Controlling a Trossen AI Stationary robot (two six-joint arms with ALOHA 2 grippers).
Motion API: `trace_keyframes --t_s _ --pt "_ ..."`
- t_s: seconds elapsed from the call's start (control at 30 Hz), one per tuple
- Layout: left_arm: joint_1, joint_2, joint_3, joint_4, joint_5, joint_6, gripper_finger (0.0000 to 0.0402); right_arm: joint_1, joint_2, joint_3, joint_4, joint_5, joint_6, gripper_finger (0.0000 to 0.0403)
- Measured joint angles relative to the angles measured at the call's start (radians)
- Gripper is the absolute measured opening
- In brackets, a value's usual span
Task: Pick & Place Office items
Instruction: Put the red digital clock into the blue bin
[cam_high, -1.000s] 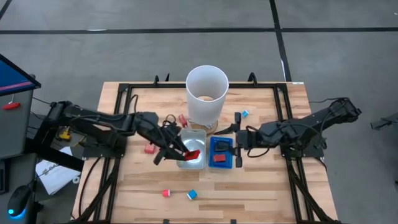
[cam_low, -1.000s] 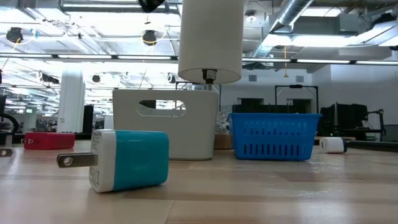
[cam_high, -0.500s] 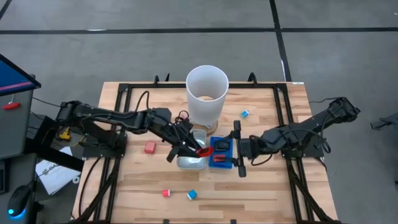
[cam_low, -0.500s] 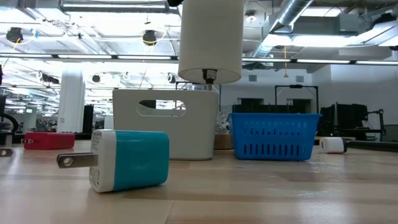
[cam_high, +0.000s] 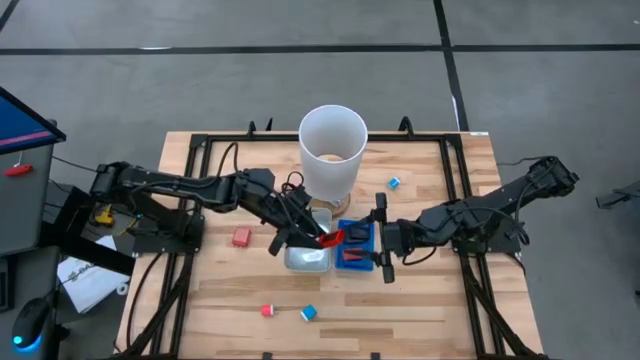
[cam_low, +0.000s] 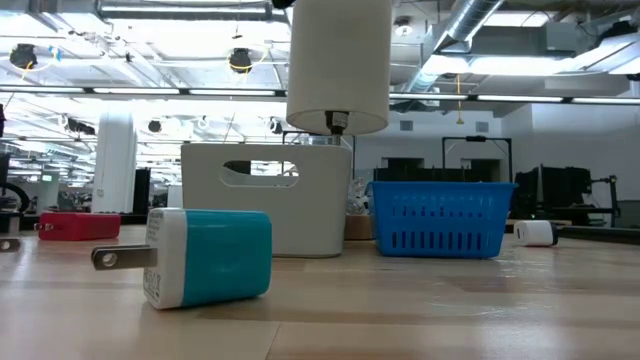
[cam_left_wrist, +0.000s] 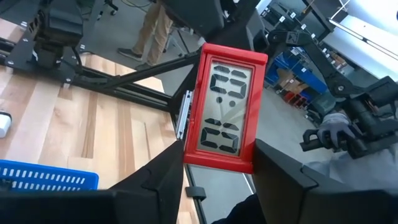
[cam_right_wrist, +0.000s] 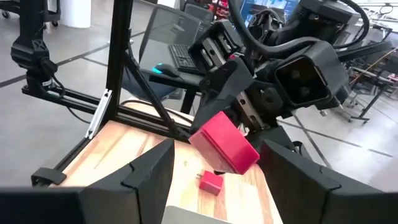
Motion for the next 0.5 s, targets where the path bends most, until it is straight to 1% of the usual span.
trace_keyframes --t_s 0.17,0.3,0.4,0.5 --pt "0.0 0.0 0.0 0.006 0.0 -0.018 0.0161 -0.011 0.001 0.0 0.001 -0.011 -0.006 0.023" --pt "0.0 0.0 0.0 0.02 0.005 -0.018 0.0158 -0.034 0.01 0.0 0.012 -0.053 -0.007 0.023" --pt "0.0 -0.001 0.0 0.019 0.012 -0.018 0.0162 -0.059 0.024 0.0 0.037 -0.063 -0.03 0.023" --pt "0.0 -0.001 0.0 0.021 0.013 -0.018 0.0163 -0.078 0.041 0.017 0.048 -0.104 -0.029 0.023"
